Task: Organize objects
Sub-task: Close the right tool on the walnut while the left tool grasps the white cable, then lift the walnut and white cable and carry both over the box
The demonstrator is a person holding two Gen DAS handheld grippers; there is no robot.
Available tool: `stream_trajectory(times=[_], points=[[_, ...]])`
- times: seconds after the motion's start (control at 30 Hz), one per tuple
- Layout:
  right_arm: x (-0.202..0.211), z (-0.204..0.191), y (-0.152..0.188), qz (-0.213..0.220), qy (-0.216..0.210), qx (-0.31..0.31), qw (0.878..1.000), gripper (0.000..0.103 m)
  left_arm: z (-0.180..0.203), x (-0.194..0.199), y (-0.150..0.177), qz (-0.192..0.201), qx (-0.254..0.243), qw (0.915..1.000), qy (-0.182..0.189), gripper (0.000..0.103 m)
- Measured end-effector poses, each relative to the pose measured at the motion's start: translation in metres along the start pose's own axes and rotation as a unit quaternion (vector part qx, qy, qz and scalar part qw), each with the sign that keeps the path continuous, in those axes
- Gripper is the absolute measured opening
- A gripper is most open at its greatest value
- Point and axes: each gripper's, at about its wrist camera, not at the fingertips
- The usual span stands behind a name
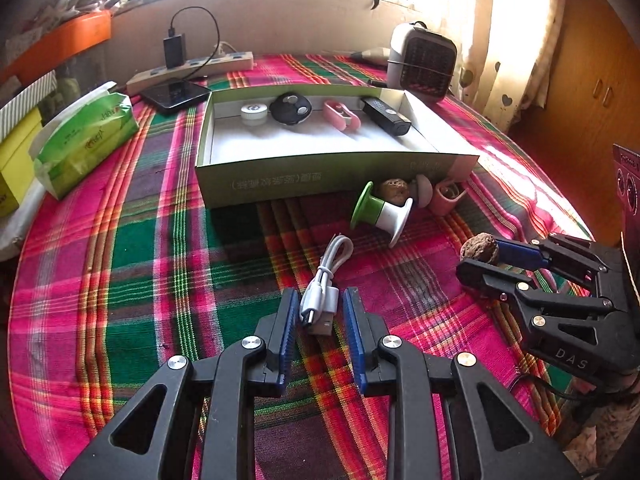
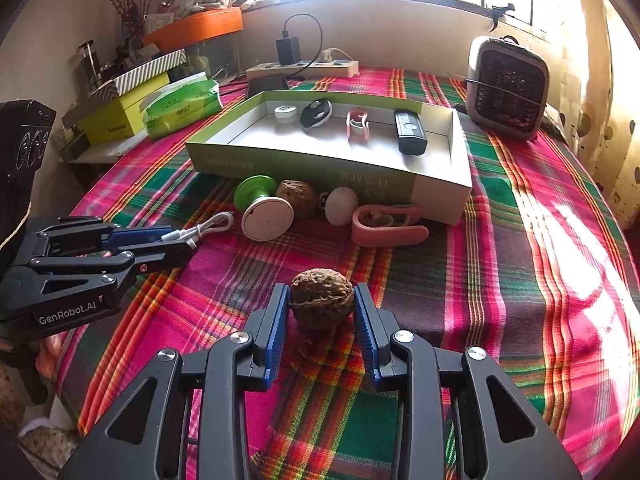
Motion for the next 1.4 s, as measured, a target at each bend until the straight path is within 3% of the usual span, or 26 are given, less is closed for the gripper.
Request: stream_trajectory(times=[0.13, 0.57, 0.9, 1.4], points=[[0.000, 0.003, 0.000, 0.002, -0.002, -0.007, 1.000, 0.034, 0.002, -0.004, -0.003, 0.002, -0.012, 0.9999, -0.004, 0.031], [-0.004, -0.001, -0.002, 0.004, 0.008, 0.000, 1.000, 0.035, 0.010, -0.011, -0.009, 0.010, -0.029, 0.9987, -0.040, 0.031], [-0.004, 0.000, -0.002, 0.005, 0.006, -0.002, 1.000, 0.035, 0.005, -0.011, -0.009, 0.015, -0.016, 0.9988, -0.043, 0.014], [-0.004, -0.002, -0.002, 0.005, 0.010, -0.001, 1.000, 0.034, 0.002, -0.010, -0.009, 0.017, -0.007, 0.9992, -0.034, 0.014]])
Point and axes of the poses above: each gripper's, at about its wrist camera, not at the fingertips, and x roughly against the way its jaws point, z to its right, y to its underside, and after that the axes turned 5 degrees about -x, right-handed
